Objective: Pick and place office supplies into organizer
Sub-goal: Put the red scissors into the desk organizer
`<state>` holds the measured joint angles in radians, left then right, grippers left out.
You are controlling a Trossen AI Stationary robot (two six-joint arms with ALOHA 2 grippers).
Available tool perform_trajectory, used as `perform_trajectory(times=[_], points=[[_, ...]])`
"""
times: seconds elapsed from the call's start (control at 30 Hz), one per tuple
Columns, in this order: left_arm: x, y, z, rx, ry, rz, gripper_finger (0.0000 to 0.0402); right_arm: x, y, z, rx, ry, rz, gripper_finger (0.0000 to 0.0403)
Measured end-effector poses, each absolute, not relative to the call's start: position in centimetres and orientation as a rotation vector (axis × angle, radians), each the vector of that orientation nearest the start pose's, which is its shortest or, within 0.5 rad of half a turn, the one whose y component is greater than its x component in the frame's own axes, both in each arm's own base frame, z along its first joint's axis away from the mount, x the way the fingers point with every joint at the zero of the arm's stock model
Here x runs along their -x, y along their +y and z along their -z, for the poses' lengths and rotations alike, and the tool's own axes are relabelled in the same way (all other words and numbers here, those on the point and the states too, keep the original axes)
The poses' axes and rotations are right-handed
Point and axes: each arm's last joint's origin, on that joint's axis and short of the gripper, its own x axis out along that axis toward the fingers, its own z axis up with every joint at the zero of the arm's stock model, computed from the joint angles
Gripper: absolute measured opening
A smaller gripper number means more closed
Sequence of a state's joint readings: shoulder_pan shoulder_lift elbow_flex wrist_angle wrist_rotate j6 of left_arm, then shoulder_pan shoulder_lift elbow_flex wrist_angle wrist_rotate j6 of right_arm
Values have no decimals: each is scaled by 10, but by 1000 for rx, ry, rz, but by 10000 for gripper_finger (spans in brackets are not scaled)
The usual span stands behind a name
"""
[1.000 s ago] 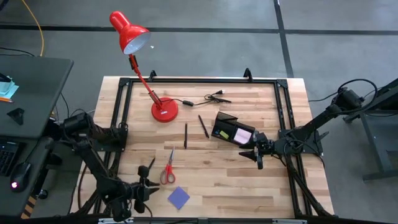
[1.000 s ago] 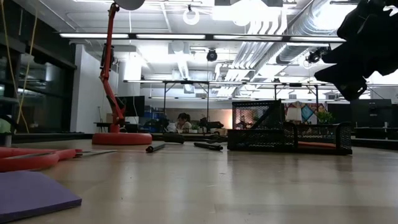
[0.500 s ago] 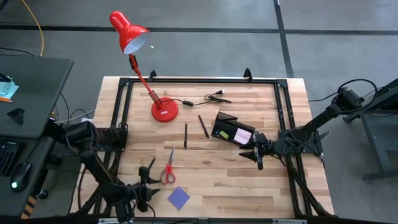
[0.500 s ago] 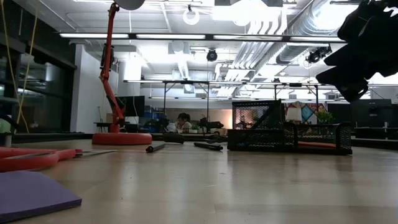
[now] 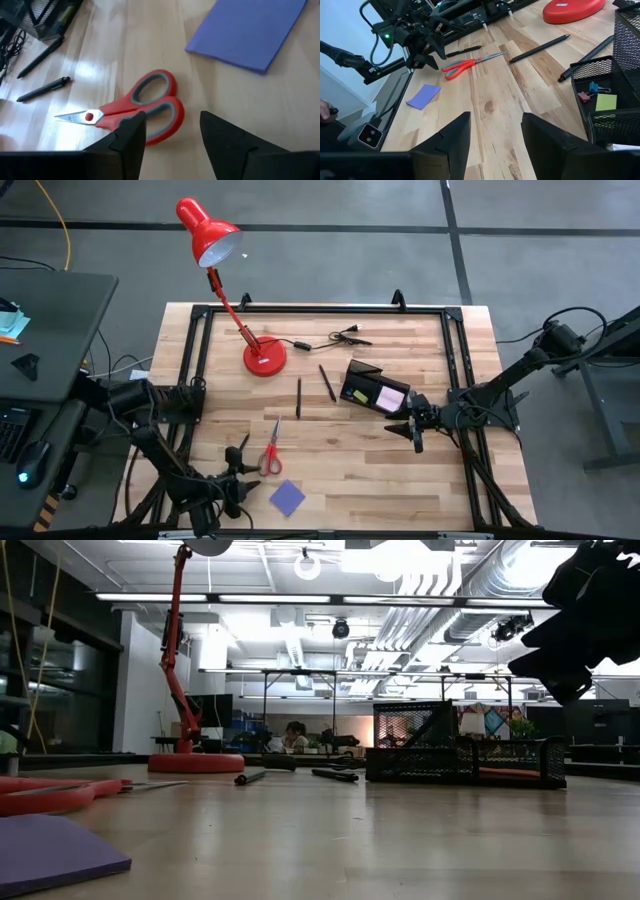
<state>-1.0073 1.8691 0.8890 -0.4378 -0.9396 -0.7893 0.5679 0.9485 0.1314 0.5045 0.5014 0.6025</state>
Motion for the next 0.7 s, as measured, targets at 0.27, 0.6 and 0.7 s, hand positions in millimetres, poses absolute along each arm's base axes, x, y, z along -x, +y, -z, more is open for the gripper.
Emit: perform_trajectory(times=[0.27,0.6,0.7], points=[[-179,-240,-91,-471,719,-237,179,-147,78,-151,-435,286,19,156],[-180,-240,-92,-529,690,-245,179,-147,77,-151,-435,285,19,166],[-181,-240,-90,-552,690,-246,179,-147,78,-151,-435,285,19,168]])
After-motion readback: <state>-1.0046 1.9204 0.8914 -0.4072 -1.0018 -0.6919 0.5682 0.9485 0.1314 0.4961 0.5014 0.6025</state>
